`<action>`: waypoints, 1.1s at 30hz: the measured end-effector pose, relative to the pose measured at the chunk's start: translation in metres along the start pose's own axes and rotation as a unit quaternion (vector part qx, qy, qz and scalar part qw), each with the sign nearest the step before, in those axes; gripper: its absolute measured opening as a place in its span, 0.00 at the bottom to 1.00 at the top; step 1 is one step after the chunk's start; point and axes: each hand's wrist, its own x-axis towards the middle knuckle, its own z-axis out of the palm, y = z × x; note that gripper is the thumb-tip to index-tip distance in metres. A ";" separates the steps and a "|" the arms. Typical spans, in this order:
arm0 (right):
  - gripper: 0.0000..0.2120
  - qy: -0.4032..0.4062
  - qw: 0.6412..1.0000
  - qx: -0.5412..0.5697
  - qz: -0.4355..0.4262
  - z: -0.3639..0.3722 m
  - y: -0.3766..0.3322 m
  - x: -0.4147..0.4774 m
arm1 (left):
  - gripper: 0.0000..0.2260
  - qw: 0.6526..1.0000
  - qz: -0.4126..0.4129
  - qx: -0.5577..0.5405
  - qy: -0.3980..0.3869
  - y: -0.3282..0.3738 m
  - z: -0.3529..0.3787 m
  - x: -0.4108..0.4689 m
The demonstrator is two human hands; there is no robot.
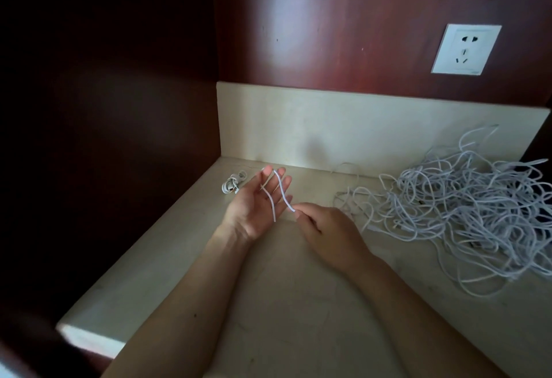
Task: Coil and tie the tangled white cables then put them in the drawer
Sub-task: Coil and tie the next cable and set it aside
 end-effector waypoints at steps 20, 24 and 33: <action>0.09 -0.020 0.988 0.138 0.064 -0.009 0.003 0.007 | 0.14 0.995 -0.060 0.054 -0.066 0.014 -0.012 0.000; 0.09 -0.004 0.991 0.124 0.048 -0.010 0.004 0.006 | 0.18 0.992 -0.095 0.055 -0.065 0.013 -0.011 0.000; 0.12 -0.034 0.997 0.043 0.047 -0.020 -0.001 0.002 | 0.18 0.966 -0.024 0.253 0.036 0.002 -0.003 0.005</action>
